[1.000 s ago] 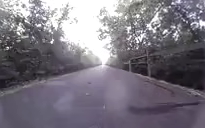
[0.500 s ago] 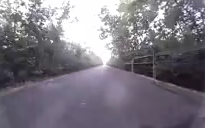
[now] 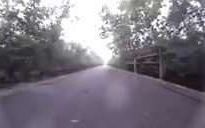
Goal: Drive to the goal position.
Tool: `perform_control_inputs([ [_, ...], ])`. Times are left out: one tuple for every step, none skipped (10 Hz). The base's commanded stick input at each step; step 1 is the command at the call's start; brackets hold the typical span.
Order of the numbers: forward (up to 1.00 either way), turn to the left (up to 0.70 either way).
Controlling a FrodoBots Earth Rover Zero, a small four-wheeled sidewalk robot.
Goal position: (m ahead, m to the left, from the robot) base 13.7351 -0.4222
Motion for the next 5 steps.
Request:
perform_control_inputs([
  [1.00,0.00],
  [1.00,0.00],
  [1.00,0.00],
  [1.00,0.00],
  [1.00,0.00],
])
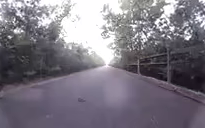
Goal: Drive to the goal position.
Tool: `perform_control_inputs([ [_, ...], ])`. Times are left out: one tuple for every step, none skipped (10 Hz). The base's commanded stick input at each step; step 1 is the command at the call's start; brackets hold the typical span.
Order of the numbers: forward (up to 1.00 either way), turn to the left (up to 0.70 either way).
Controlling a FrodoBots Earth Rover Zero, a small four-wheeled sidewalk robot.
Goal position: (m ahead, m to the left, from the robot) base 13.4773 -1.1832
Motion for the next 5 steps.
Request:
perform_control_inputs([
  [1.00,0.00],
  [1.00,0.00],
  [1.00,0.00],
  [1.00,0.00],
  [1.00,0.00],
])
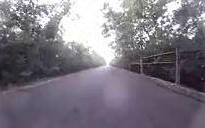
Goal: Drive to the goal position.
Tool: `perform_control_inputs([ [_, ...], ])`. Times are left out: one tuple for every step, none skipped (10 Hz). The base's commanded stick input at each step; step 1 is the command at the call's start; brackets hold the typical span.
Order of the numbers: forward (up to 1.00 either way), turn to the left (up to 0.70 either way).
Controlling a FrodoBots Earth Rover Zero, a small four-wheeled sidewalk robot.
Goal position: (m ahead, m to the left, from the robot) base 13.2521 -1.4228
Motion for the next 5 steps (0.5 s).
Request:
perform_control_inputs([
  [1.00,0.00],
  [1.00,0.00],
  [1.00,0.00],
  [1.00,0.00],
  [1.00,0.00],
])
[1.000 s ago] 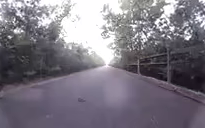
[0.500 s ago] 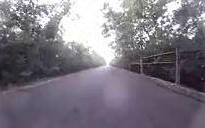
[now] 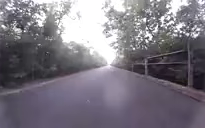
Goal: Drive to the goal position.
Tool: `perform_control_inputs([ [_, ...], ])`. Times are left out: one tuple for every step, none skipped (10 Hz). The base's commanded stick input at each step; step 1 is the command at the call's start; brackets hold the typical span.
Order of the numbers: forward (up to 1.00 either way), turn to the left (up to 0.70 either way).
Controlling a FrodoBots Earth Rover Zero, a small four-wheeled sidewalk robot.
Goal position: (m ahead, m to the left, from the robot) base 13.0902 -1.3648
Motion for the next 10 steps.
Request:
perform_control_inputs([
  [1.00,0.00],
  [1.00,0.00],
  [1.00,0.00],
  [1.00,0.00],
  [1.00,0.00],
  [1.00,0.00],
  [1.00,0.00],
  [1.00,0.00],
  [1.00,0.00],
  [1.00,0.00],
])
